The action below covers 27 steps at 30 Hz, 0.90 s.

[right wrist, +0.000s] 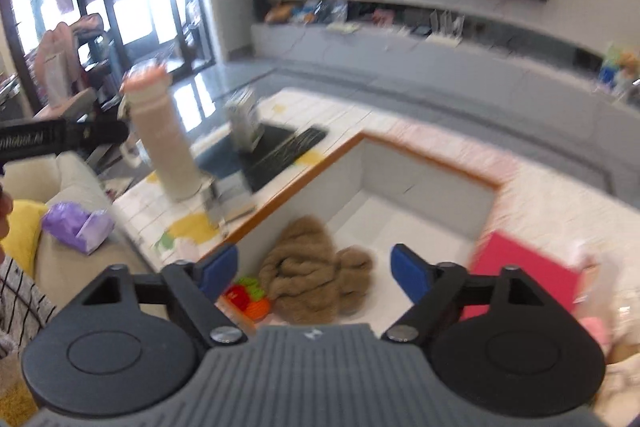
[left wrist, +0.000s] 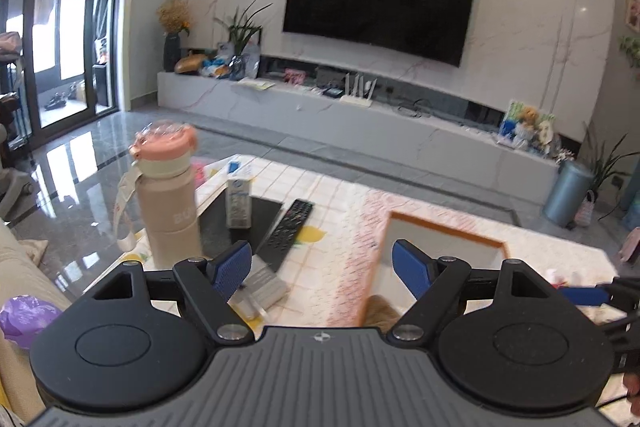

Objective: Organize soft objects
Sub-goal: 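Lower the brown towel into the white box and open the right gripper, then move the right gripper back to the table and grasp the white cloth bag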

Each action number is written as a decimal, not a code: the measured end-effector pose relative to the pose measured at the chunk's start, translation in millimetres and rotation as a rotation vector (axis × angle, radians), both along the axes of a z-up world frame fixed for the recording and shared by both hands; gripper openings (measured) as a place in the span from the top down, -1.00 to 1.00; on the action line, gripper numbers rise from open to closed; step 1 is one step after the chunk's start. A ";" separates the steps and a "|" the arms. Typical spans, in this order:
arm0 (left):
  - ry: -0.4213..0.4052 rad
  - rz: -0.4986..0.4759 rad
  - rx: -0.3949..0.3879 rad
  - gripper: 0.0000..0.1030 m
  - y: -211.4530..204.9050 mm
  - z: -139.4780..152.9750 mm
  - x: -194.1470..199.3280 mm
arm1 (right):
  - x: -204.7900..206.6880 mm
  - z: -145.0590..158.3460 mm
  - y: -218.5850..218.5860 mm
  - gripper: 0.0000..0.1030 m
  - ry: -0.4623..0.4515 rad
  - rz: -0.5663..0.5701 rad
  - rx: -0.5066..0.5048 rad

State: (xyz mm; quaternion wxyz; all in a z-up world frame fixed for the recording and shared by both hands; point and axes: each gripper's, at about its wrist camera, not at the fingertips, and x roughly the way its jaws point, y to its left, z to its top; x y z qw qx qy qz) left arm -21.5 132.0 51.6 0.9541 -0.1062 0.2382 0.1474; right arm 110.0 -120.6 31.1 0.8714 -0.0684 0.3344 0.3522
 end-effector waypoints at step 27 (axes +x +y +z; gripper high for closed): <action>0.067 -0.578 0.158 -0.92 -265.2 -82.0 47.4 | -42.4 -49.5 -255.4 -0.94 -0.220 -0.804 -0.031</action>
